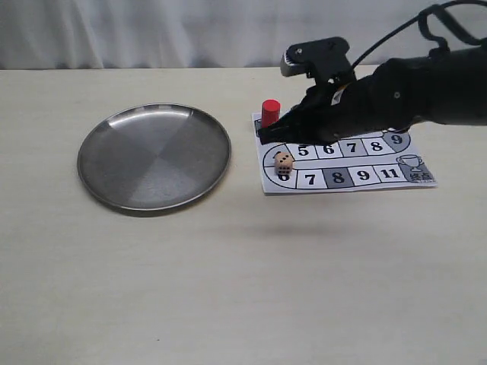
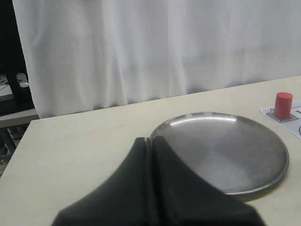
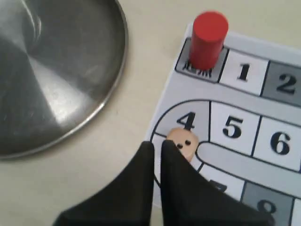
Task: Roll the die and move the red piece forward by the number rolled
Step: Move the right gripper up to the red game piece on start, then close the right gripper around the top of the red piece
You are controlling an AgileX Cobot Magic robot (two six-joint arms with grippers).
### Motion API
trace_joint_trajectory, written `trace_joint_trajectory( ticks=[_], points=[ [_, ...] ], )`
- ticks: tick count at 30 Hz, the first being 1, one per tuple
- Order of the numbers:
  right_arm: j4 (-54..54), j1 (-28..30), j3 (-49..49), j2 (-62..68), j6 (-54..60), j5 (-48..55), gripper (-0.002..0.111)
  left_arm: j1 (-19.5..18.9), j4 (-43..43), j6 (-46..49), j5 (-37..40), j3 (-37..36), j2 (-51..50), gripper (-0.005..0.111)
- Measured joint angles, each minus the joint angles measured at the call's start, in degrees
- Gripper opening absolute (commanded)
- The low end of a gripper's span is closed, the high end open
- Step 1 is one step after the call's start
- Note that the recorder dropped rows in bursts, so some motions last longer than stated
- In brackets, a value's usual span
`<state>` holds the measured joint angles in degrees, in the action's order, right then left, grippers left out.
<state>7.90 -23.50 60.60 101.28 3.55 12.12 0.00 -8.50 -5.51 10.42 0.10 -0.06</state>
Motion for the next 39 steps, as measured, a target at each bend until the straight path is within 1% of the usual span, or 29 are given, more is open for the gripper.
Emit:
trace_joint_trajectory(
  ticks=[1,2,3,4,5,8,10,13,21,29,34,39],
  points=[
    [-1.32,0.00,0.00,-2.05,0.00,-0.45,0.010,0.00,0.00,0.00,0.00,0.00,0.00,0.000],
    [-2.05,0.00,0.00,-2.73,0.00,-0.73,0.022,0.00,0.00,0.00,0.00,0.00,0.00,0.000],
    [-3.01,0.00,0.10,-3.34,0.00,-1.00,0.027,0.00,0.00,0.00,0.00,0.00,0.00,0.000],
    [-3.26,0.00,0.21,-3.34,0.00,-1.00,0.037,0.00,0.00,0.00,0.00,0.00,0.00,0.000],
    [-3.38,0.00,0.35,-3.34,0.00,-1.05,0.049,0.00,0.00,0.00,0.00,0.00,0.00,0.000],
    [-3.50,0.34,2.18,-1.61,0.00,-1.30,0.063,0.00,0.00,0.00,0.00,0.00,0.00,0.000],
    [-3.63,0.55,3.78,-0.02,0.00,-1.42,0.069,0.00,0.00,0.00,0.00,0.00,0.00,0.000],
    [-4.56,0.55,7.17,2.98,0.00,-1.52,0.074,0.00,0.00,0.00,0.00,0.00,0.00,0.000],
    [-5.38,0.72,17.34,12.72,0.00,0.45,0.073,0.00,0.00,0.00,0.00,0.00,0.00,0.000],
    [-5.38,3.26,26.76,21.39,0.00,1.17,0.073,0.00,0.00,0.00,0.00,0.00,0.00,0.000],
    [-5.38,4.49,30.47,24.86,-0.89,1.17,0.073,0.00,0.00,0.00,0.00,0.00,0.00,0.000],
    [-5.38,4.52,33.50,28.94,-1.00,1.17,0.073,0.00,0.00,0.00,0.00,0.00,0.00,0.000]
  ],
)
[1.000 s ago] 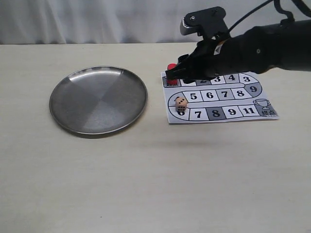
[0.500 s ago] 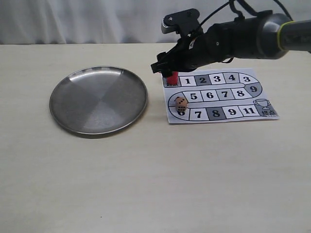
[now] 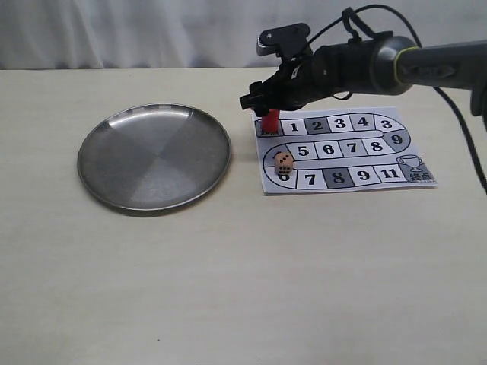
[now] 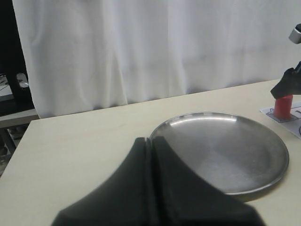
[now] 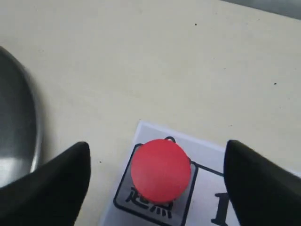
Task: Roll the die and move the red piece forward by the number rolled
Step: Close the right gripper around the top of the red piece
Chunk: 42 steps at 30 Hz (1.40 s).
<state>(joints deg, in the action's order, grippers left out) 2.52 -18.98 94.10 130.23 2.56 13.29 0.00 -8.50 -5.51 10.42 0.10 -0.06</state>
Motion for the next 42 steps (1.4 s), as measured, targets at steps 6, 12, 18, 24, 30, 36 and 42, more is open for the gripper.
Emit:
trace_joint_trajectory(
  ticks=[6,12,18,24,30,36,42],
  points=[
    [0.00,0.48,4.20,5.26,0.00,-0.48,0.056,0.00,0.00,0.00,0.00,0.00,0.00,0.000],
    [0.00,1.24,4.80,6.47,0.00,-0.48,0.021,0.00,0.00,0.00,0.00,0.00,0.00,0.000],
    [0.00,1.24,4.92,6.47,0.00,-0.48,0.004,0.00,0.00,0.00,0.00,0.00,0.00,0.000],
    [0.00,1.24,4.92,6.47,0.00,-0.48,0.004,0.00,0.00,0.00,0.00,0.00,0.00,0.000],
    [0.00,1.24,4.92,6.47,-0.23,-0.48,0.004,0.00,0.00,0.00,0.00,0.00,0.00,0.000],
    [0.00,1.24,4.92,6.47,-0.33,-0.48,0.004,0.00,0.00,0.00,0.00,0.00,0.00,0.000],
    [0.00,1.24,4.92,6.47,-0.33,-0.48,0.004,0.00,0.00,0.00,0.00,0.00,0.00,0.000]
  ],
)
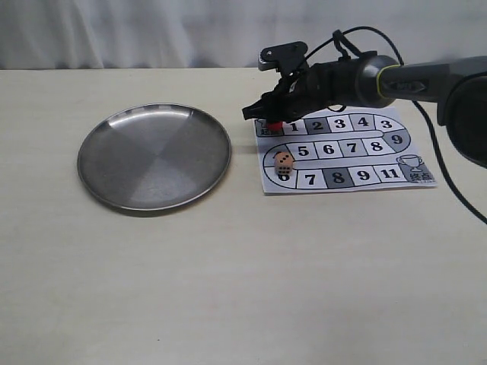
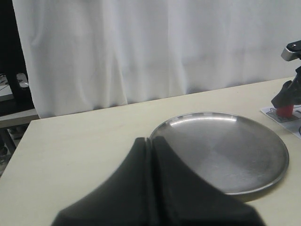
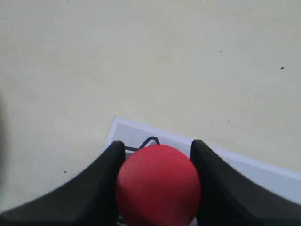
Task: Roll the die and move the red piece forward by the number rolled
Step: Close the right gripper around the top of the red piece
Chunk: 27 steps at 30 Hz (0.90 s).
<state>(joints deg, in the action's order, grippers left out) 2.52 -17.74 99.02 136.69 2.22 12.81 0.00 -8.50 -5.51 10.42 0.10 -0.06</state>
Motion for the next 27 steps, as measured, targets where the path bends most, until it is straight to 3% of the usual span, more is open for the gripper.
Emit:
trace_joint_trajectory(
  ticks=[27],
  points=[
    [0.00,0.03,0.11,-1.32,0.00,4.49,0.004,0.00,0.00,0.00,0.00,0.00,0.00,0.000]
  ],
)
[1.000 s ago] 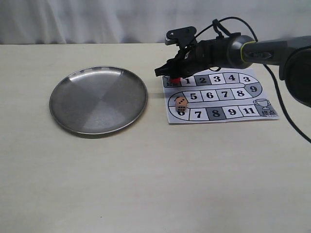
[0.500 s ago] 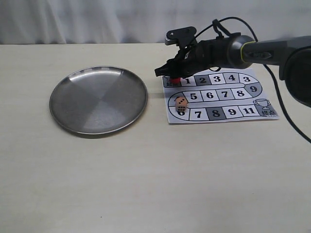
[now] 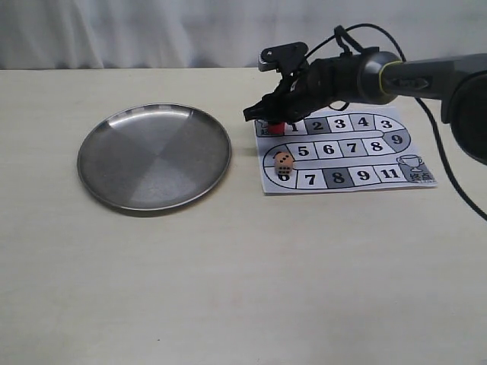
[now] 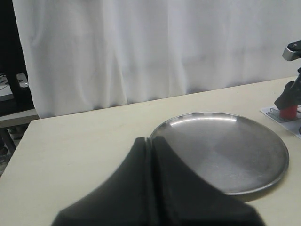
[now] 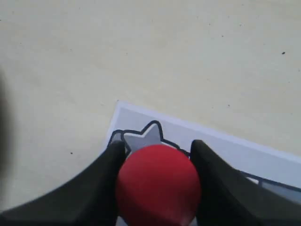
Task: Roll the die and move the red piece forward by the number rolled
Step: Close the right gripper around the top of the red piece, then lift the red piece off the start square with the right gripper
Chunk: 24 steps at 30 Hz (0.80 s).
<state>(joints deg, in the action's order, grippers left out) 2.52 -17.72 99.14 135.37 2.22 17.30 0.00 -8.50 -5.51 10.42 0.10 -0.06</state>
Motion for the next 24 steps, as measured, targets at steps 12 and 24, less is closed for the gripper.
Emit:
trace_joint_trajectory(
  ticks=[12,24],
  points=[
    [-0.82,4.22,0.00,-10.94,0.00,1.77,0.004,0.00,0.00,0.00,0.00,0.00,0.00,0.000],
    [-0.25,4.23,0.24,0.91,0.00,1.94,0.004,0.00,0.00,0.00,0.00,0.00,0.00,0.000]
  ],
)
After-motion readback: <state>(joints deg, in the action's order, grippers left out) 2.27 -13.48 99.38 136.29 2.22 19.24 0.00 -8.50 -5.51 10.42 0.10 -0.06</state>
